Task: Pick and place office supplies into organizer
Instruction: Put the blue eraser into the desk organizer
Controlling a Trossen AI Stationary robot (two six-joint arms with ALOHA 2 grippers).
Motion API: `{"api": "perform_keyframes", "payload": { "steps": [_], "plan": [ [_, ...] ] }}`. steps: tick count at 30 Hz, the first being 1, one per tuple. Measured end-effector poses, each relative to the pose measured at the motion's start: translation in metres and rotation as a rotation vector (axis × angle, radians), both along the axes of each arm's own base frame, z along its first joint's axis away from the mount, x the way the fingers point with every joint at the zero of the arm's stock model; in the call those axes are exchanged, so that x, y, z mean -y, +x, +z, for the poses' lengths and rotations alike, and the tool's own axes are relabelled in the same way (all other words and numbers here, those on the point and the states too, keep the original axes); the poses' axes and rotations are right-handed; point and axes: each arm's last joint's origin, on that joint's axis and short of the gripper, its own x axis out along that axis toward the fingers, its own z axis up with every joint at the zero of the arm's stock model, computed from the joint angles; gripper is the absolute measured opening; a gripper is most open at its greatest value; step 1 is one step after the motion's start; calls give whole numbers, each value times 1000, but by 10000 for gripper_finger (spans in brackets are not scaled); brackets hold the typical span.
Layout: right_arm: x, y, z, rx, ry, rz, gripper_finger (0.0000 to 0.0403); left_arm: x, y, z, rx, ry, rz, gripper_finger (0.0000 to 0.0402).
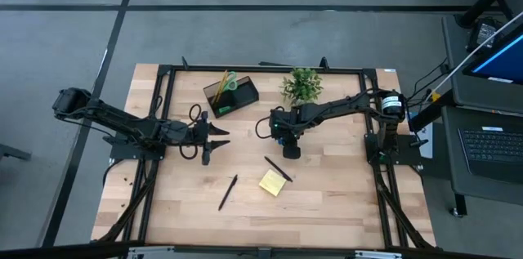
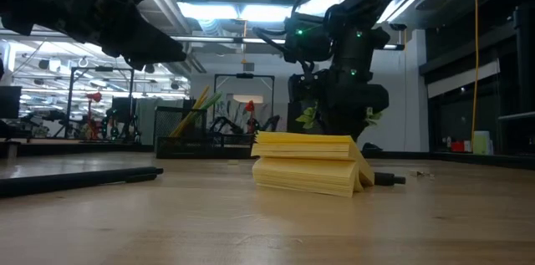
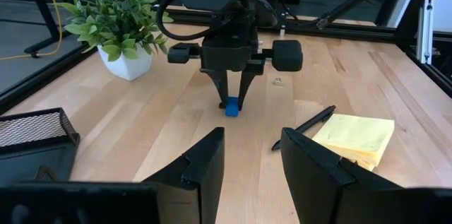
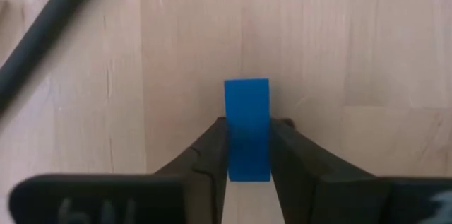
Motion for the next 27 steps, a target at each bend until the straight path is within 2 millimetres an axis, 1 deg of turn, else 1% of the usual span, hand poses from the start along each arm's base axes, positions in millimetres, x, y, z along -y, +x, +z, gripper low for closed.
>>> {"api": "perform_keyframes", "payload": {
  "steps": [6, 12, 17, 20, 24, 27],
  "plan": [
    [0, 0, 0, 2, -6, -2, 91, 1, 0, 0, 0, -2, -10, 134],
    [2, 12, 14, 13, -15, 3, 92, 5, -2, 3, 18, -10, -60, 134],
    [5, 30, 36, 109, -45, 33, 92, 8, -5, 7, 44, -12, -77, 134],
    [5, 36, 45, 138, -50, 47, 92, 8, -6, 9, 51, 31, -77, 134],
    [6, 43, 60, 174, -51, 47, 92, 5, -6, 10, 46, 91, -8, 134],
    [6, 47, 72, 179, -51, 48, 92, 2, -7, 10, 51, 78, 65, 134]
  ]
}}
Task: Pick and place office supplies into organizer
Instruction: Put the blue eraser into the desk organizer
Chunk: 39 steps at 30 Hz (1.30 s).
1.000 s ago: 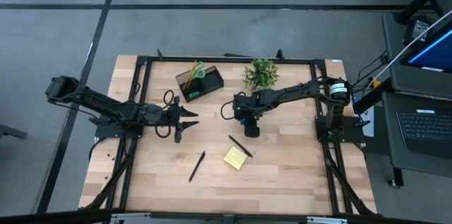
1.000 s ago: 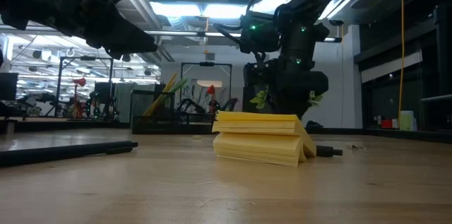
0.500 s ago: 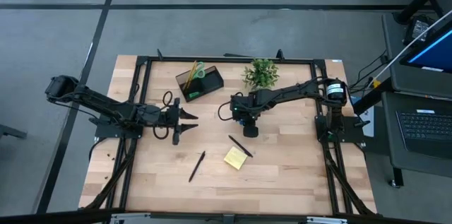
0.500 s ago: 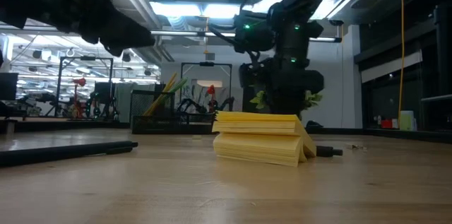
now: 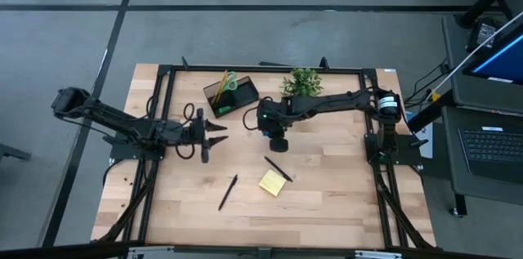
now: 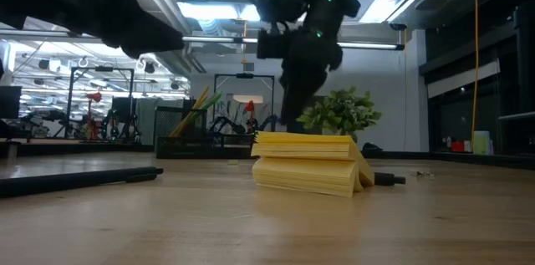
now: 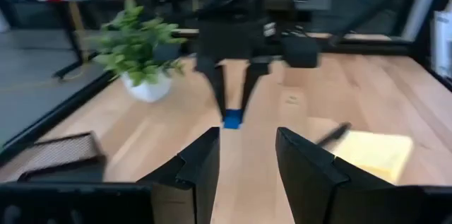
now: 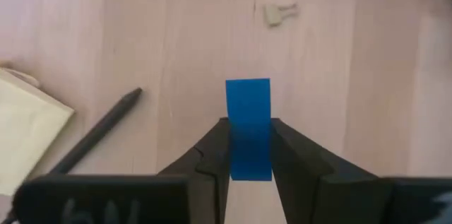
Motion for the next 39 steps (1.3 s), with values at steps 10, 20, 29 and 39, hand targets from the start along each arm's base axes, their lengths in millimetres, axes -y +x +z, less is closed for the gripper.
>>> {"api": "perform_keyframes", "payload": {
  "steps": [10, 20, 29, 39],
  "plan": [
    [0, 13, 33, 88, -26, 18, 92, -18, 3, -4, 52, -378, 74, 135],
    [-5, 16, 41, 83, -286, 48, 92, -46, 11, 3, 139, -680, 183, 135],
    [-6, 16, 42, 73, -347, 56, 92, -63, 57, 14, 60, -712, 171, 134],
    [-13, 12, 40, 12, -424, 70, 92, -81, 90, 10, 29, -764, 173, 134]
  ]
}}
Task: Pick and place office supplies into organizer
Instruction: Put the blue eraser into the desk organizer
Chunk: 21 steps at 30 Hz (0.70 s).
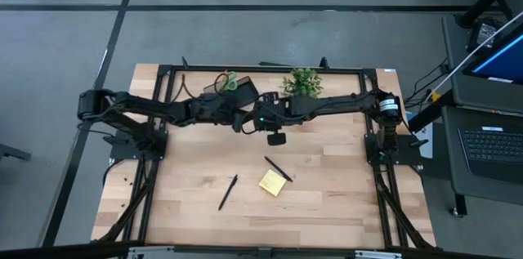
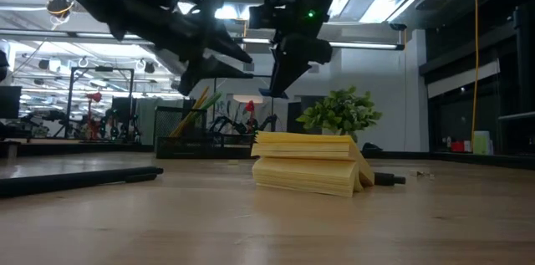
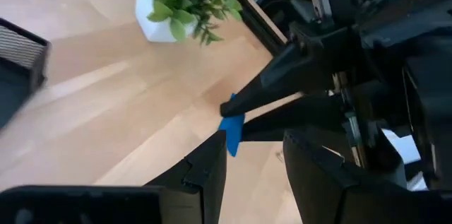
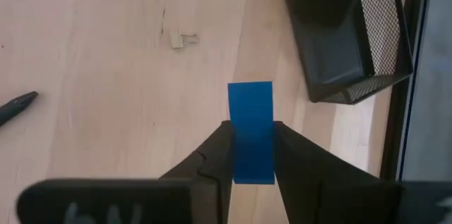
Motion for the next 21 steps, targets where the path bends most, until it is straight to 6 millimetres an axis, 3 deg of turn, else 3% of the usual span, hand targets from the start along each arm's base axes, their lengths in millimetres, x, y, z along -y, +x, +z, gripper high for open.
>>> {"api": "perform_keyframes", "payload": {
  "steps": [9, 21],
  "plan": [
    [-3, 1, 1, 2, -24, 19, 92, -1, 9, -13, -51, -31, -19, 134],
    [-17, 6, 3, 45, -43, 82, 92, -2, 10, -13, -34, -34, -15, 134]
  ]
}}
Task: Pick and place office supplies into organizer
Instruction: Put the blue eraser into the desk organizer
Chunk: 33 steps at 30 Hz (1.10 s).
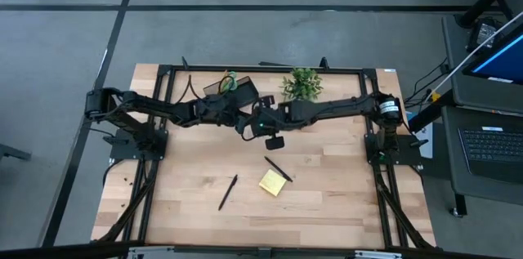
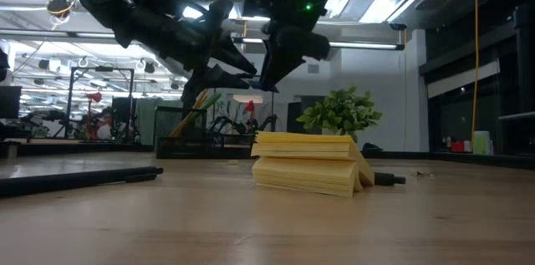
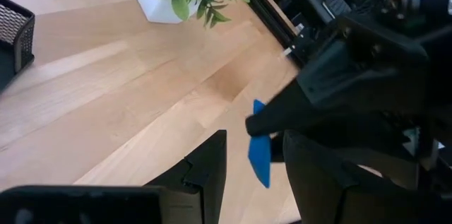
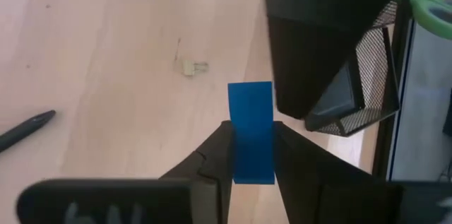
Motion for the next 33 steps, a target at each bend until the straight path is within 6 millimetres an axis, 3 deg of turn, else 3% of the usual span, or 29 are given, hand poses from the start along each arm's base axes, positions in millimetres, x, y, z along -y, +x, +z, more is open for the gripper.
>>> {"api": "perform_keyframes", "payload": {
  "steps": [33],
  "plan": [
    [-5, 1, 10, 49, -90, -3, 92, 0, 2, -1, 19, -3, -17, 134]
  ]
}}
